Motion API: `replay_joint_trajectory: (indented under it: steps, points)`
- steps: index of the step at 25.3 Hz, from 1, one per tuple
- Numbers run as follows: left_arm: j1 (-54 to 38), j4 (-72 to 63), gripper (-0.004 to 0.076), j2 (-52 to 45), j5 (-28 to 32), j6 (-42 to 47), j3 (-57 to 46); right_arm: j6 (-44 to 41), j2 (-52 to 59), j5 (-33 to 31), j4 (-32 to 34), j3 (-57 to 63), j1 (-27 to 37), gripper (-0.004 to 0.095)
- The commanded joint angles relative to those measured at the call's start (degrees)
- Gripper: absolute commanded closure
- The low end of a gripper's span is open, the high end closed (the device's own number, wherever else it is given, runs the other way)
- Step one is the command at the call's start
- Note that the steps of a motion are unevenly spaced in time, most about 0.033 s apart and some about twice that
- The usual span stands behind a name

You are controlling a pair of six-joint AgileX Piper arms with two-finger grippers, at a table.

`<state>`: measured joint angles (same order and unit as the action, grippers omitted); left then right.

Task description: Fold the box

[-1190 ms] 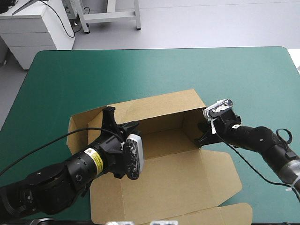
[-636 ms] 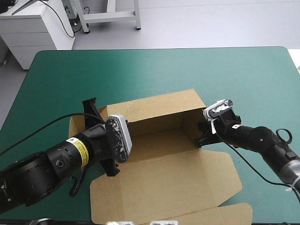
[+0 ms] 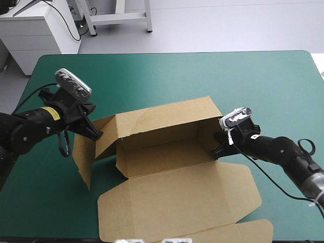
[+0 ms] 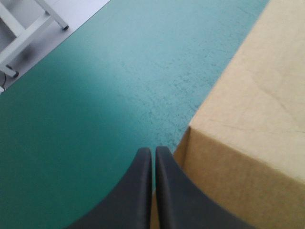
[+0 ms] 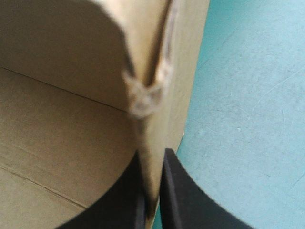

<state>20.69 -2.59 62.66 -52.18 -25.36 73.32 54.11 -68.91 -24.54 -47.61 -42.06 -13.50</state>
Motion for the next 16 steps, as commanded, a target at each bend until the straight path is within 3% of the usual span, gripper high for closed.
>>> replay_joint_trajectory:
  steps: [1, 5, 11, 16]
  points:
    - [-8.9, -9.0, 0.0707, -0.9, 0.6, -1.4, 2.5, 0.0, 1.5, 0.3, -1.0, -2.0, -0.1, 0.0924]
    - [-20.7, -18.8, 0.071, -0.9, -2.2, -4.9, 2.2, -0.7, 1.5, 0.3, -0.9, -2.0, -0.1, 0.0924]
    - [-22.4, -18.8, 0.071, -0.9, -1.2, -4.8, 2.2, -2.3, 1.5, -2.2, 0.3, -3.2, -0.1, 0.0924]
    - [-22.4, -18.8, 0.0714, -0.9, -1.4, -4.8, 2.2, -17.8, 1.5, -8.7, 14.6, -9.6, -0.1, 0.0924]
